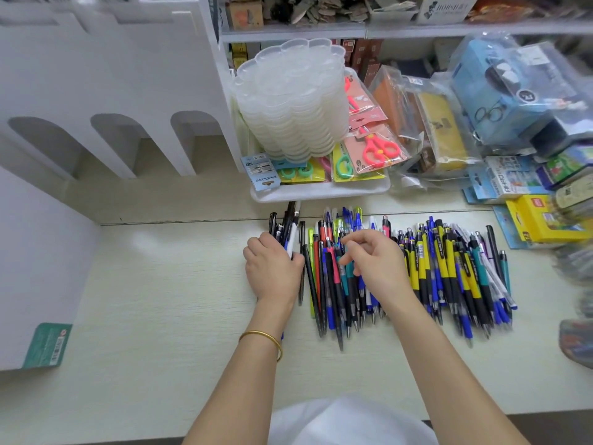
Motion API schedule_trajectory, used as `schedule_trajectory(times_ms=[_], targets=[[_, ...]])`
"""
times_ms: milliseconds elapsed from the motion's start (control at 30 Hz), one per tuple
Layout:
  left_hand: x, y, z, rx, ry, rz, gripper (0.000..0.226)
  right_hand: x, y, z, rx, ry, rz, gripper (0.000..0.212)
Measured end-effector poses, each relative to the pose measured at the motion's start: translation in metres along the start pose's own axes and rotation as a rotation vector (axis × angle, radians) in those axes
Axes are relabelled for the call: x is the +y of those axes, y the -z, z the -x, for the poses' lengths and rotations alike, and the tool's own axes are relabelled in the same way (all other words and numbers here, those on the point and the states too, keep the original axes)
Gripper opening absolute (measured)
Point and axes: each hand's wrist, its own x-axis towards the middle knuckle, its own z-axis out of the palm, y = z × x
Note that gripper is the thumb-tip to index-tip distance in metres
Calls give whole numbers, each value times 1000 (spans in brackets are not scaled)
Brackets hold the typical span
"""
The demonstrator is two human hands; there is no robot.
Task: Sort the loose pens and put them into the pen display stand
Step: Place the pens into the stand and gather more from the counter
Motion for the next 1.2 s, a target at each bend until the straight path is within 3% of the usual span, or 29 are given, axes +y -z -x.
schedule_trajectory(times_ms=[533,933,1000,1200], targets=[[0,15,0,-131,-16,-152,40,-5,0,4,0,16,5,16],[-9,18,25,-77,-34,-106,36,-8,-3,9,-17,36,15,15],[-12,20,27,-67,-28,-41,36,-9,-4,12,-28,33,6,15],[-22,30,30,-131,166,462,42,-8,-5,16,-39,33,13,14]])
